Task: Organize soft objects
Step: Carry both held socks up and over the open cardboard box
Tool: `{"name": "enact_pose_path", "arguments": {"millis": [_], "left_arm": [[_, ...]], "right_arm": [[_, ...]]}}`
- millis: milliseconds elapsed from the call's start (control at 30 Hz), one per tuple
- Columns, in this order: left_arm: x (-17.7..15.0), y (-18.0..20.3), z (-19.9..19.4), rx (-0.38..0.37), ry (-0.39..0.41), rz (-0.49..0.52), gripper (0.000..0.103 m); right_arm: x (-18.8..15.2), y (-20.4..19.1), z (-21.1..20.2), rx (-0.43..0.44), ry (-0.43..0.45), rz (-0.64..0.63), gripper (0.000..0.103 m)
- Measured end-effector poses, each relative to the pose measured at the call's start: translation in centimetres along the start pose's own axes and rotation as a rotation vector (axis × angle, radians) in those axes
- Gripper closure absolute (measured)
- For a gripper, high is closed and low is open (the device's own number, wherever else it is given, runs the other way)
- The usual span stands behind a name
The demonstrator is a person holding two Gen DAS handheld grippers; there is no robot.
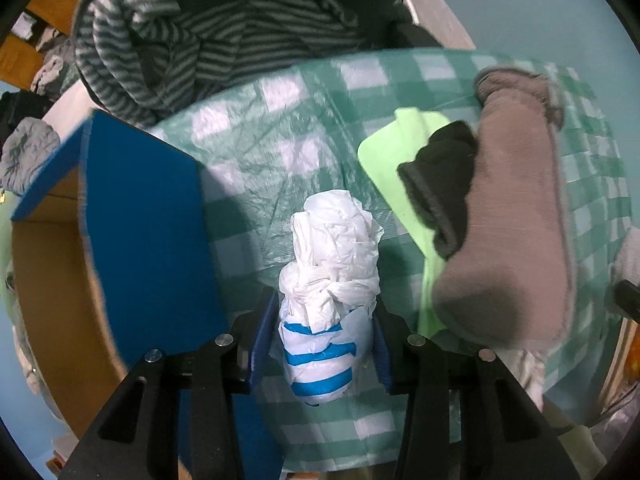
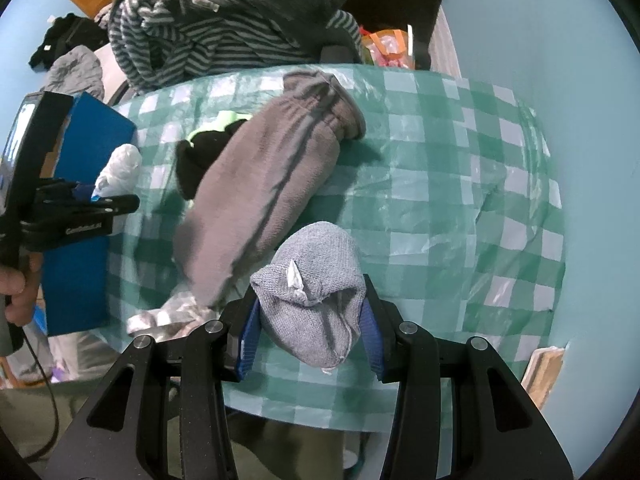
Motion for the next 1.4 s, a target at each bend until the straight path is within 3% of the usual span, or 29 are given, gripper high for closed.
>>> {"name": "enact_pose_path", "arguments": {"millis": [233, 800, 1400], "left_arm": [[-1.0, -1.2, -3.8, -0.003, 0.076, 0.008, 0.059], [-3.4, -3.6, -10.6, -0.010, 0.160, -0.046, 0.059], [-7.7, -10.6, -11.7, 0.015, 0.166, -0.225, 0.059]], "right_arm": [[0.5, -0.8, -2.0, 0.013, 0.021, -0.018, 0.059], [3.7, -6.3, -6.1, 0.055, 0.089, -0.133, 0.059], [5.8, -15.2, -6.4, 0.118, 0.086, -0.313, 0.059]]}}
Point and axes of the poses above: each gripper's, at about its wrist camera, not at the fingertips, and z roughly the way its jaws point, y to its right, x to its top, the point moved 7 cm from there along z, roughly the way its jaws point, and after that the axes turned 4 degrees about x, right-handed, at the moved point
